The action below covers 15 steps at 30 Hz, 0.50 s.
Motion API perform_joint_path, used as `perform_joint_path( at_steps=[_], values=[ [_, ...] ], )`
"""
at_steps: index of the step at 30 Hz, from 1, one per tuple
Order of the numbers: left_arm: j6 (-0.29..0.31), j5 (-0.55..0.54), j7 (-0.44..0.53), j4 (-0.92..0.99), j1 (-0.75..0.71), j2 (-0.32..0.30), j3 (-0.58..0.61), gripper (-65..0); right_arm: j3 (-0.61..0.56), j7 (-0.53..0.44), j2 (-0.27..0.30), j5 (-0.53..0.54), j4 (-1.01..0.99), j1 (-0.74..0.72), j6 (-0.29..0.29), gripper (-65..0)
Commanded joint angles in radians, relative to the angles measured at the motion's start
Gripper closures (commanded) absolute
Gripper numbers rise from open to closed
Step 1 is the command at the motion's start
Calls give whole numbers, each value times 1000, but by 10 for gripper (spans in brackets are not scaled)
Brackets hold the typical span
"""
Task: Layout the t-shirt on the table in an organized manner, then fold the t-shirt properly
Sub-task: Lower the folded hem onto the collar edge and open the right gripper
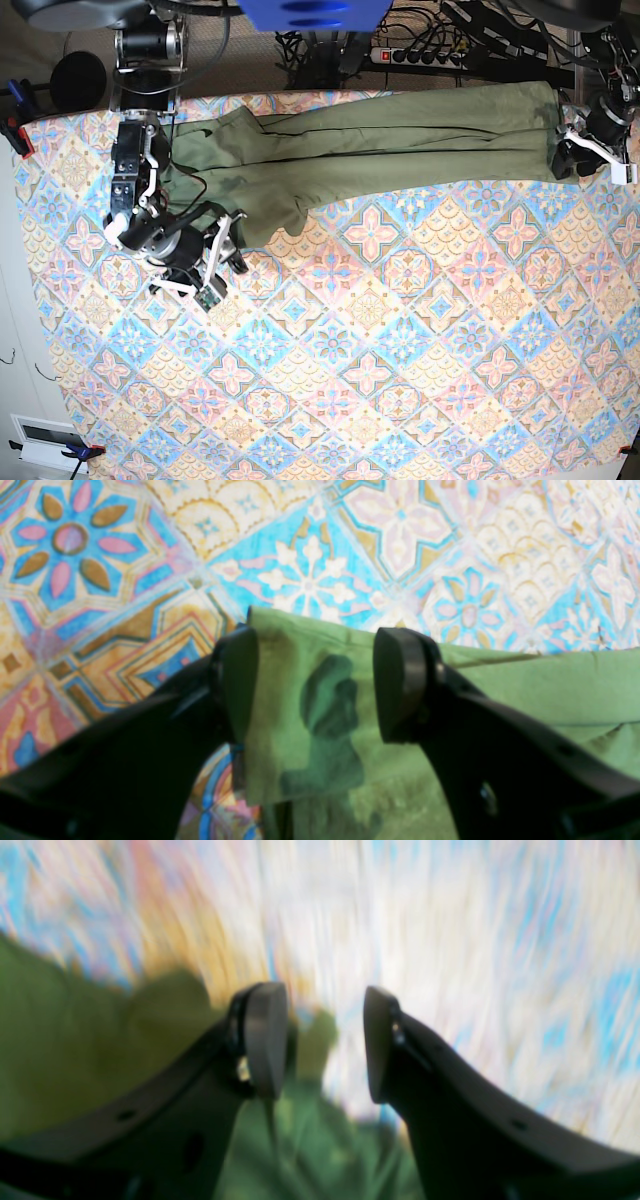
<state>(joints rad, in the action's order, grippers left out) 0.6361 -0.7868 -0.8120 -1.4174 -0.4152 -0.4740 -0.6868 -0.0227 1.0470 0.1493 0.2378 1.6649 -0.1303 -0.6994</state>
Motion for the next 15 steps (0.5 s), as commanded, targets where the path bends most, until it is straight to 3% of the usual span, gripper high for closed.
perform_joint_path(
  at_steps=[1, 15],
  values=[
    [6, -16, 16, -15, 2, -22, -9, -360, -1, 6, 14, -19, -12, -7, 1, -250],
    [8, -16, 16, -15, 2, -22, -9, -360, -4, -55, 14, -28, -243, -33, 1, -249]
  ],
)
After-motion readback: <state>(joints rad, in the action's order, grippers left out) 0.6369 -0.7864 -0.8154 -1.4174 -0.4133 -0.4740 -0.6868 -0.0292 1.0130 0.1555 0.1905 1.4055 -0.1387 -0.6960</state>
